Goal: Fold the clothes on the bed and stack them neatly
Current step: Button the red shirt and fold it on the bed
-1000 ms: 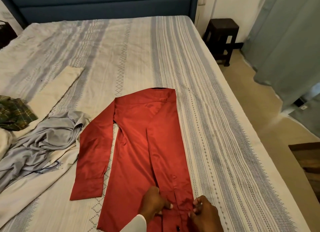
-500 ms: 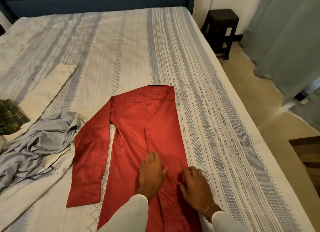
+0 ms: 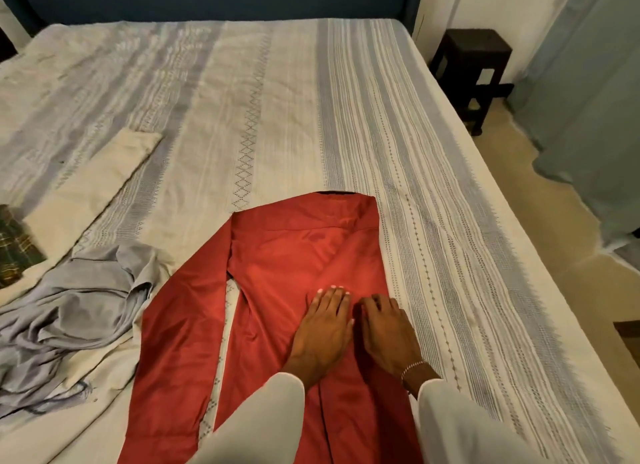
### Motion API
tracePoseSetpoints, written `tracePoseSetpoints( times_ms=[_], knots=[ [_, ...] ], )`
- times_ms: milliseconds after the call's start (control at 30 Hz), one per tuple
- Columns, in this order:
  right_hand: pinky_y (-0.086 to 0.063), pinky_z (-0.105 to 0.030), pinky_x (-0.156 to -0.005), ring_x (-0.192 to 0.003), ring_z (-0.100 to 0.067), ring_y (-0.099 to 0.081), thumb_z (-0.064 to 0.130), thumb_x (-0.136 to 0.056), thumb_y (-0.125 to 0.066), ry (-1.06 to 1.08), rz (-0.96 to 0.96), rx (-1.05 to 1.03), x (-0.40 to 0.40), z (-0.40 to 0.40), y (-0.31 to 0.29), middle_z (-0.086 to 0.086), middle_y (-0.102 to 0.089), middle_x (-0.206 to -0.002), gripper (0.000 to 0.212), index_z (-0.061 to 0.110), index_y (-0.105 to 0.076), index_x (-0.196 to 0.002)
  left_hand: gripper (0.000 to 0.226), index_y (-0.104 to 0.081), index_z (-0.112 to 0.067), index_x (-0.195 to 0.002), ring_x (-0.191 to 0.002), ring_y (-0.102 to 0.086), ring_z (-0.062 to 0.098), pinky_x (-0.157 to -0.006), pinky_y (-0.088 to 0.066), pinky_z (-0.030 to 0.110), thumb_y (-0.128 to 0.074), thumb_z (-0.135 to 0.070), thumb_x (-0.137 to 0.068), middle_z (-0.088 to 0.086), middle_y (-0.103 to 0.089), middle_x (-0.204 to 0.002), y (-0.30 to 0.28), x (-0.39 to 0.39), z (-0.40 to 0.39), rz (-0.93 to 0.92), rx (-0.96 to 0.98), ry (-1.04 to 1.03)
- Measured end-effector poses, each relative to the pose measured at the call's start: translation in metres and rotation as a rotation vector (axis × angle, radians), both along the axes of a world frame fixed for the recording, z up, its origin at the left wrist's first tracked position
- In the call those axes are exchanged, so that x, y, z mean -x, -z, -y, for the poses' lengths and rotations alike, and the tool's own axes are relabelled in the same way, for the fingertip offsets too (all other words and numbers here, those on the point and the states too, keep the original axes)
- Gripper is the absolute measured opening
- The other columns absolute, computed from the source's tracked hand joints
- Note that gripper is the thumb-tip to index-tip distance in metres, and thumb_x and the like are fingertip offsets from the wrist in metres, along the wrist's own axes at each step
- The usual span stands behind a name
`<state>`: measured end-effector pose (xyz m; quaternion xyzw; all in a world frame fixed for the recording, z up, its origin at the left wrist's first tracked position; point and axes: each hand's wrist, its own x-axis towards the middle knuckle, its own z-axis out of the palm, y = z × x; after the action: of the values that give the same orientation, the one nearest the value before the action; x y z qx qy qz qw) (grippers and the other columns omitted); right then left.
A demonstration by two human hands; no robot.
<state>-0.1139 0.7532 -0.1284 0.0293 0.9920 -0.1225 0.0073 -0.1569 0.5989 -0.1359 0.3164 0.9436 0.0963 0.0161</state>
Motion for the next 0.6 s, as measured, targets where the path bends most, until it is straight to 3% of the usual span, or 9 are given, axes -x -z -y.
tracePoseSetpoints(
  times_ms=[133,233,333,400,467,600],
  knots=[
    [-0.055,-0.043,-0.089,-0.111,-0.034,-0.06,0.004,-0.075,-0.061,-0.044,0.001,0.097,0.057,-0.014,0.002,-0.012,-0.054,-0.135,0.06,0.009,-0.053,-0.134,0.058,-0.057,-0.004,-0.138,-0.135,-0.053,0.027,-0.113,-0.041,0.04,-0.036,-0.019,-0.086,0.014,-0.057,-0.143,-0.002,0.045,-0.027,0.021,-0.02,0.007],
    [-0.042,-0.041,-0.112,-0.137,-0.035,-0.047,0.016,-0.085,-0.045,-0.067,-0.015,0.118,0.1,-0.027,0.011,-0.019,-0.04,-0.155,0.064,0.003,-0.044,-0.147,0.059,-0.05,-0.001,-0.144,-0.141,-0.046,0.028,-0.115,-0.039,0.043,-0.034,-0.02,-0.091,0.016,-0.05,-0.149,0.009,0.078,-0.039,0.011,0.007,-0.026],
    [-0.034,-0.047,-0.118,-0.148,-0.035,-0.033,0.032,-0.083,-0.037,-0.127,0.036,0.099,0.13,-0.034,0.024,-0.02,-0.03,-0.161,0.076,0.001,-0.035,-0.153,0.058,-0.048,-0.002,-0.146,-0.143,-0.042,0.028,-0.118,-0.035,0.045,-0.034,-0.03,-0.097,0.016,-0.047,-0.152,0.02,0.097,-0.041,-0.003,0.028,-0.055],
    [-0.038,-0.05,-0.115,-0.147,-0.034,-0.035,0.036,-0.085,-0.033,-0.165,0.04,0.021,0.145,-0.039,0.033,-0.018,-0.036,-0.159,0.075,0.001,-0.039,-0.151,0.062,-0.041,-0.003,-0.15,-0.148,-0.033,0.027,-0.121,-0.028,0.046,-0.035,-0.035,-0.098,0.016,-0.039,-0.157,0.025,0.104,-0.041,-0.008,0.034,-0.049],
    [-0.04,-0.05,-0.113,-0.141,-0.032,-0.044,0.034,-0.094,-0.034,-0.142,-0.036,-0.036,0.157,-0.04,0.036,-0.014,-0.047,-0.152,0.061,0.003,-0.049,-0.144,0.069,-0.03,-0.005,-0.156,-0.154,-0.018,0.026,-0.124,-0.02,0.047,-0.035,-0.043,-0.099,0.015,-0.025,-0.164,0.026,0.107,-0.039,-0.001,0.041,-0.035],
    [-0.041,-0.043,-0.101,-0.112,-0.029,-0.055,0.03,-0.098,-0.047,-0.011,-0.274,-0.091,0.184,-0.039,0.027,-0.011,-0.06,-0.125,0.032,0.011,-0.059,-0.121,0.085,-0.013,-0.008,-0.16,-0.156,0.001,0.023,-0.126,-0.008,0.046,-0.036,-0.058,-0.095,0.01,-0.005,-0.169,0.03,0.107,-0.039,0.031,0.041,-0.025]
  ],
)
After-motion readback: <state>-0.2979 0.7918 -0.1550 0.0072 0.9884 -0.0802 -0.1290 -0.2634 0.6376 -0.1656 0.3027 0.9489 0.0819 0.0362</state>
